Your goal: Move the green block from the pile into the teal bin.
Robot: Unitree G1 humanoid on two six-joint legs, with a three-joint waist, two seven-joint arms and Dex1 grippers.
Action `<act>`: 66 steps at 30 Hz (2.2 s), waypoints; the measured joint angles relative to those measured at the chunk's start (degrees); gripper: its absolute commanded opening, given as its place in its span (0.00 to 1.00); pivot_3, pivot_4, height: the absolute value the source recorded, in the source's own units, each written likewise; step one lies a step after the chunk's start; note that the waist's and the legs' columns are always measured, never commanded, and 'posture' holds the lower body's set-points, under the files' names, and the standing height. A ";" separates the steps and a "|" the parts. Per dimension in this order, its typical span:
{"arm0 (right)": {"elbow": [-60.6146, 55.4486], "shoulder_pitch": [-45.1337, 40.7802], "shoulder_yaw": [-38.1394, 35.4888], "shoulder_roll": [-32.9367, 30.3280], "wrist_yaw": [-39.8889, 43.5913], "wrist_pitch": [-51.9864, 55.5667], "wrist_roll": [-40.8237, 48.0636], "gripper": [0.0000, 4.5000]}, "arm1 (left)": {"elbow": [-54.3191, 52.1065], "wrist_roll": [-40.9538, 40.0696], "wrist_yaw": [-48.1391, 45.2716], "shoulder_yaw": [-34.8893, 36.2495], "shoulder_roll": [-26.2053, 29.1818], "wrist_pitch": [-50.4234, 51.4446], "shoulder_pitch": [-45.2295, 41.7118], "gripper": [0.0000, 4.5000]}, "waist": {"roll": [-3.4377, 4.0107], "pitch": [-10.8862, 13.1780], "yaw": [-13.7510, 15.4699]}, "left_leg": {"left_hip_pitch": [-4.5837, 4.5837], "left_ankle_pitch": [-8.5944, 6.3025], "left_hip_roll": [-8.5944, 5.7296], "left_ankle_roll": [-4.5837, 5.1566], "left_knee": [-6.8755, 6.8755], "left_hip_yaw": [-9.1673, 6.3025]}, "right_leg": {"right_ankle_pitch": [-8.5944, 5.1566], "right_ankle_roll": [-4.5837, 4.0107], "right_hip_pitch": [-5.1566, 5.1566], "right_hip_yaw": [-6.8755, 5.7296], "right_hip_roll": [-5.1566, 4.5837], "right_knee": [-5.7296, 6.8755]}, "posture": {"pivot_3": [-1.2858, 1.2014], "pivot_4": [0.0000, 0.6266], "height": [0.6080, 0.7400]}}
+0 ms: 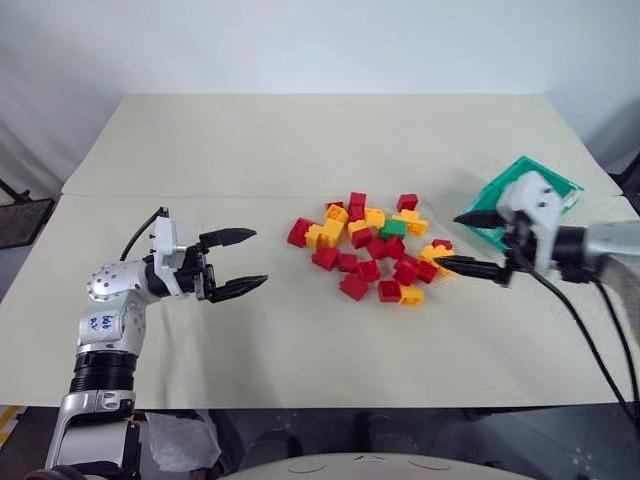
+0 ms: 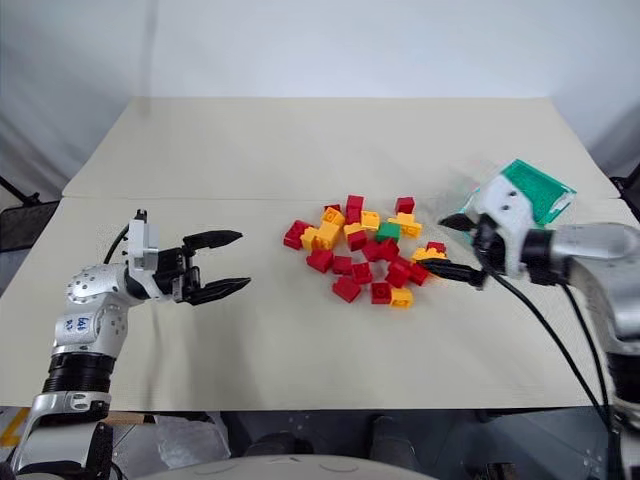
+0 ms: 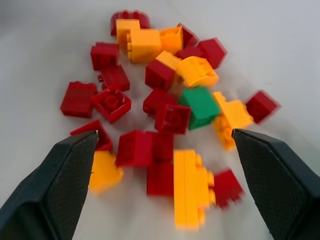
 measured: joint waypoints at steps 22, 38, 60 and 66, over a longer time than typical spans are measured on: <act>60.40 -35.10 21.06 22.92 8.80 -26.88 -28.66 0.99 | -3.27 -0.02 3.00 -0.05 -1.43 -1.13 2.16 1.00 | 0.02 0.03 -1.62 | -0.72 0.00 0.07 0.02 0.33 -0.12 | 0.02 0.03 -0.46 -0.74 0.03 0.10 | 0.52 0.24 1.00; 64.13 -38.47 23.60 25.32 15.28 -28.00 -36.22 0.87 | -3.35 -0.01 3.57 -0.09 -1.51 -1.16 2.32 1.00 | 0.09 0.06 -1.58 | -0.78 -0.02 0.05 -0.03 0.92 -0.32 | 0.01 0.01 -0.39 -0.81 -0.11 0.52 | 0.52 0.24 1.00; 40.99 -29.92 9.99 12.96 14.56 -13.05 -31.16 0.35 | -5.48 1.61 5.11 -4.88 -4.31 -0.01 -1.85 1.00 | 0.25 0.17 -0.37 | -0.99 -0.02 -0.13 0.01 0.97 -0.52 | 0.01 0.01 -0.40 -1.04 -0.30 0.48 | 0.52 0.24 1.00; 27.24 -20.83 -0.32 5.35 6.56 -3.64 -28.04 0.35 | -4.90 6.08 10.43 -9.68 -8.49 1.46 -7.30 1.00 | 0.27 0.18 0.26 | -0.97 -0.01 -0.11 0.03 0.97 -0.38 | 0.02 0.03 -0.41 -1.04 -0.26 0.51 | 0.52 0.24 1.00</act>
